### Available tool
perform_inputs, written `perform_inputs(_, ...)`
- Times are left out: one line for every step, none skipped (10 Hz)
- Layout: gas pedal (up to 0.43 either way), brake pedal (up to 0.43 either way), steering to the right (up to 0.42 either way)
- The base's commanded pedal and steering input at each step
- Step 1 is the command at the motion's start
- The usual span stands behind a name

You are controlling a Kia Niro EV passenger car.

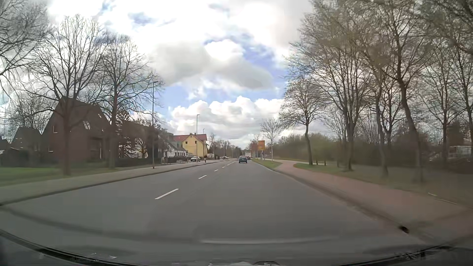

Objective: Follow the waypoints while adhering to traffic rules and regulations

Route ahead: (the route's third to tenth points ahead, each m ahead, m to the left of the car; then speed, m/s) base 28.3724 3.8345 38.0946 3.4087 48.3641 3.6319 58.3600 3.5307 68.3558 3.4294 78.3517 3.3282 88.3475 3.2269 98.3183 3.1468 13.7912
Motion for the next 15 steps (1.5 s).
perform_inputs(0.197,0.000,-0.005)
perform_inputs(0.197,0.000,-0.004)
perform_inputs(0.197,0.000,-0.003)
perform_inputs(0.189,0.000,-0.001)
perform_inputs(0.189,0.000,-0.001)
perform_inputs(0.169,0.000,-0.001)
perform_inputs(0.169,0.000,0.000)
perform_inputs(0.169,0.000,0.000)
perform_inputs(0.169,0.000,0.000)
perform_inputs(0.157,0.000,0.000)
perform_inputs(0.157,0.000,0.000)
perform_inputs(0.157,0.000,0.000)
perform_inputs(0.157,0.000,0.000)
perform_inputs(0.157,0.000,0.000)
perform_inputs(0.157,0.000,0.000)
